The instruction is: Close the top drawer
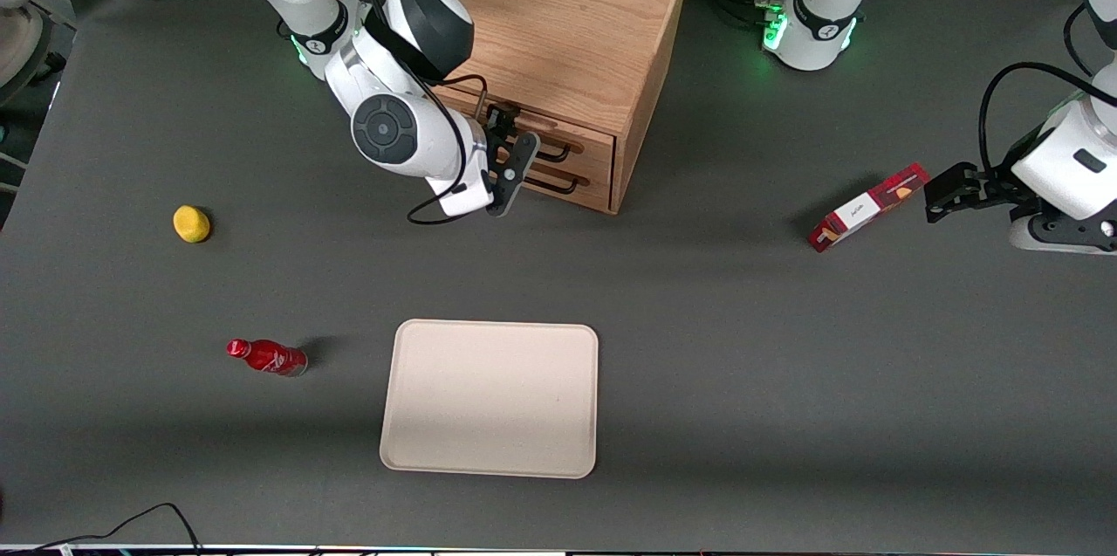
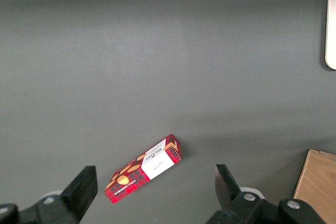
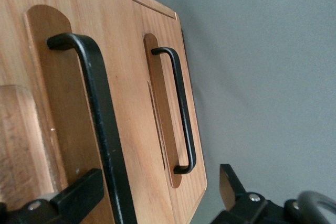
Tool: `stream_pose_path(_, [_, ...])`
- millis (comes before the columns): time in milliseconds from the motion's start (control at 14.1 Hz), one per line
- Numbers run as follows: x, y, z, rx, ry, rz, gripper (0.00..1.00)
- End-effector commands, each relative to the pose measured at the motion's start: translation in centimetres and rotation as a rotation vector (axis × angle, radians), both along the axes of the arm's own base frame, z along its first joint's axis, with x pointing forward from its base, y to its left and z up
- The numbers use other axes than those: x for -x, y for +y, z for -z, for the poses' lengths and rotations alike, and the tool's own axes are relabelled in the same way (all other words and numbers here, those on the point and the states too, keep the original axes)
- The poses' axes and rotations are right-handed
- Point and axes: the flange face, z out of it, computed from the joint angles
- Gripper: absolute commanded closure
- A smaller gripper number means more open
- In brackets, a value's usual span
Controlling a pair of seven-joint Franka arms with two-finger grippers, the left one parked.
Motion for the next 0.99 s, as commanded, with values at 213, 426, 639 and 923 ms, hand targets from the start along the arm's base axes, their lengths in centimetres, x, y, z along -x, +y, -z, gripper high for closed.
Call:
stream_pose_path(213, [2.5,0.7,-6.8,-0.009,0.006,0.063,0.0])
stream_pose_path(426, [1.3,-0.2,-12.1,-0.004,-0.033,0.122,0.0])
stream_pose_path(639, [1.3,-3.7,-19.1,0.033,-0.119,0.271,0.0])
stream_pose_path(923, [4.1,-10.3,-27.5,0.206,-0.301,0.525,0.0])
